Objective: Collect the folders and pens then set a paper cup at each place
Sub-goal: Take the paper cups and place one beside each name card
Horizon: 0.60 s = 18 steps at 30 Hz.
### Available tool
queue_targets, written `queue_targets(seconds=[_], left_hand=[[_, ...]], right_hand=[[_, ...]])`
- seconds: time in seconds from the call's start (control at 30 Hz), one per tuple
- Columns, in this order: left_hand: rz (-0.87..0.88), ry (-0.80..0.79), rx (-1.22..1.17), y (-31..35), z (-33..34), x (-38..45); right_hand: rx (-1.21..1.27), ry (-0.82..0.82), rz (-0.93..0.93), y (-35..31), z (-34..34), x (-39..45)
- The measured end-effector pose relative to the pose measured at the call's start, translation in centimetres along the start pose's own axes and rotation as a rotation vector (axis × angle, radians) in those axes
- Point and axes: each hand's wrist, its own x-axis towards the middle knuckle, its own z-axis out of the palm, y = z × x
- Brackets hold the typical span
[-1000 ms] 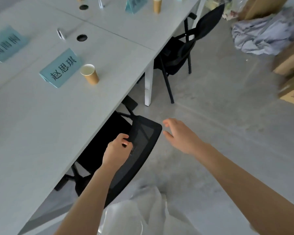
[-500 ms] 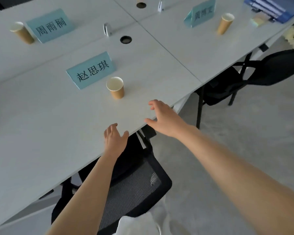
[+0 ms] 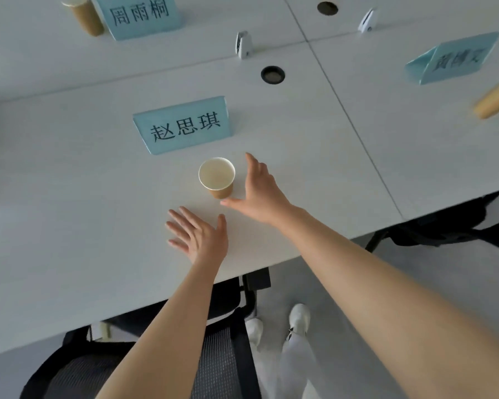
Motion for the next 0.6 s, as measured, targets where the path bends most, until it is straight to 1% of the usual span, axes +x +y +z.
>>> queue_targets(seconds=[0.07, 0.17, 0.23, 0.33, 0.53, 0.6], left_hand=[[-0.045, 0.04, -0.021, 0.9, 0.6, 0.1], [-0.097, 0.063, 0.019, 1.5, 1.4, 0.5], [-0.117, 0.09, 0.054, 1.4, 1.9, 0.9], [-0.125, 0.118, 0.07, 1.3, 2.7, 1.2], [-0.15, 0.184, 0.118, 1.4, 3.3, 1.4], [-0.185, 0.193, 0.126, 2.3, 3.5, 1.3]], right_hand=[[0.006, -0.034, -0.033, 0.0, 0.6, 1.4], [0.019, -0.063, -0.058, -0.1, 1.5, 2.7], [0.025, -0.039, -0.101, -0.1, 2.1, 3.4], [0.055, 0.038, -0.148, 0.3, 2.7, 4.4], [0.216, 0.052, -0.189, 1.3, 2.5, 4.7], [0.234, 0.07, -0.204, 2.0, 1.9, 4.7]])
